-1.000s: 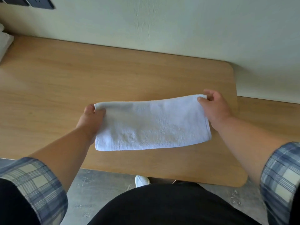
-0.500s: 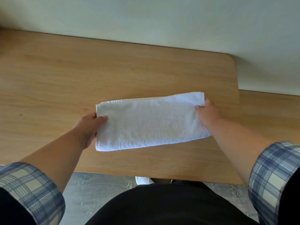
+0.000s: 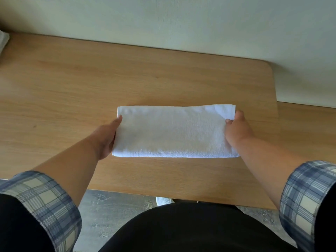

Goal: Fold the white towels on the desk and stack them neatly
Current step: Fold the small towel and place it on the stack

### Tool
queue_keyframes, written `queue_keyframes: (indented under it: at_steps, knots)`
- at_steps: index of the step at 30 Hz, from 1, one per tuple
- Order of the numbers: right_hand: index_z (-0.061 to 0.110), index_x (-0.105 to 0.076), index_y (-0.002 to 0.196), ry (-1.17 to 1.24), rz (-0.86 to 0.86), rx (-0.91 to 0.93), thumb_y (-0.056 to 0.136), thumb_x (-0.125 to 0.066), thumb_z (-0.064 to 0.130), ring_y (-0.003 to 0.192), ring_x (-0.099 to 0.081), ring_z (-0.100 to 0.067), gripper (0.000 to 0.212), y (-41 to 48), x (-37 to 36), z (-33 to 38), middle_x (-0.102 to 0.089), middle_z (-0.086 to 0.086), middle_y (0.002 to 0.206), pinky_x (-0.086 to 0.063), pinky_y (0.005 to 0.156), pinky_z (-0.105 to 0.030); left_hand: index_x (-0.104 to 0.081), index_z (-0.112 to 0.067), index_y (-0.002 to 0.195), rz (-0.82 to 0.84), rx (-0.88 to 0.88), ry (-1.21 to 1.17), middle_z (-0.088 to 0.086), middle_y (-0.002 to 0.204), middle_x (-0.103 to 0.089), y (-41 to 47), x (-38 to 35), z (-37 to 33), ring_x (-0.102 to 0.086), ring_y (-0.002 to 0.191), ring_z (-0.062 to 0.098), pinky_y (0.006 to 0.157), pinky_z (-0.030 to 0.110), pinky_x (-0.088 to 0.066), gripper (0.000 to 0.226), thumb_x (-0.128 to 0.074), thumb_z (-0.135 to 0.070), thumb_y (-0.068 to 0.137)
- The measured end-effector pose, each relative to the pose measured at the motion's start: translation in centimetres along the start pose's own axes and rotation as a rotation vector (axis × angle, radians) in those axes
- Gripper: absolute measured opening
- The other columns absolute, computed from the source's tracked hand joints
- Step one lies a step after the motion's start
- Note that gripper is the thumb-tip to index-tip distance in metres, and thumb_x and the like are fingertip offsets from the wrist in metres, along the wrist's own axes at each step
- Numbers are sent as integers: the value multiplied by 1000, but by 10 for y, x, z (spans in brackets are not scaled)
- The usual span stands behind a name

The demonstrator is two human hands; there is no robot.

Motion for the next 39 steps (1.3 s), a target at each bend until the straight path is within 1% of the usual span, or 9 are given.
queue_keyframes:
  at_steps: [7, 14, 16, 18, 21, 24, 28, 36, 39]
  knots:
    - [23, -30, 114, -1, -45, -11, 102, -32, 29, 54, -55, -23, 13, 4, -1, -5, -62, -11, 71, -31, 47, -28, -57, -49, 115, -213, -240, 334, 0, 103, -71, -4, 13, 0, -67, 94, 24, 82, 44, -56, 25, -54, -31, 98]
    - [21, -37, 132, 52, -137, -54, 101, -45, 37, 90, -61, -36, 36, 2, 6, -18, -60, -12, 116, -44, 75, -38, -40, -41, 139, -430, -295, 563, -2, 95, -66, -9, 7, -18, -62, 78, 19, 58, 30, -43, 41, -47, -36, 99]
    - [21, -37, 142, 23, -234, 21, 97, -54, 36, 122, -50, -35, 50, -12, 15, -11, -48, -12, 140, -41, 98, -42, -22, -38, 149, -561, -332, 651, 5, 131, -56, -25, 3, -23, -58, 109, 29, 81, 42, -49, 55, -47, -39, 100]
    - [20, -36, 148, -53, -286, 238, 96, -56, 34, 140, -32, -29, 57, -41, 13, 16, -38, -8, 151, -26, 114, -42, -12, -32, 154, -637, -593, 909, 7, 157, -26, -48, -22, -33, -29, 141, 30, 113, 47, -28, 62, -42, -42, 100]
    - [20, -27, 154, -228, -75, 661, 99, -43, 42, 150, -8, -18, 61, -91, -31, 59, -19, -2, 163, -4, 122, -35, 8, -31, 155, -202, -944, 1380, -2, 165, 7, -60, -104, -15, 13, 149, 16, 121, 38, 4, 63, -20, -47, 101]
    - [28, 5, 158, -574, 195, 766, 93, -15, 69, 149, 25, -18, 79, -106, -82, 55, 18, 2, 165, 14, 120, -45, 29, -32, 146, 38, -899, 1730, -1, 159, 33, -42, -145, 28, 40, 140, 17, 117, 43, 19, 63, -3, -56, 98]
    - [33, 31, 148, -758, 206, 817, 85, -11, 79, 143, 38, -19, 89, -88, -94, 34, 33, 2, 160, 19, 118, -51, 26, -41, 148, -43, -778, 1720, 1, 156, 37, -14, -133, 25, 36, 142, 23, 117, 52, 17, 73, 1, -74, 88]
    - [37, 26, 151, -729, 204, 677, 78, -2, 87, 144, 36, -18, 92, -66, -59, 3, 34, 3, 160, 13, 120, -51, 20, -38, 152, -237, -482, 1653, 2, 161, 27, 17, -55, -23, 22, 148, 28, 119, 54, 8, 83, -4, -80, 84]
    - [33, 27, 151, -737, 207, 681, 76, -5, 90, 144, 36, -19, 100, -66, -51, 5, 37, 0, 157, 15, 120, -50, 23, -29, 152, -300, -614, 1674, 7, 160, 28, 2, -63, -29, 24, 147, 27, 118, 49, 13, 87, 2, -79, 84]
Point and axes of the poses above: each hand's wrist, its own y-axis towards the middle knuckle, its own x-axis out of the back of the hand, z = x × y, the point moved 7 cm from there along y, towards the middle knuckle
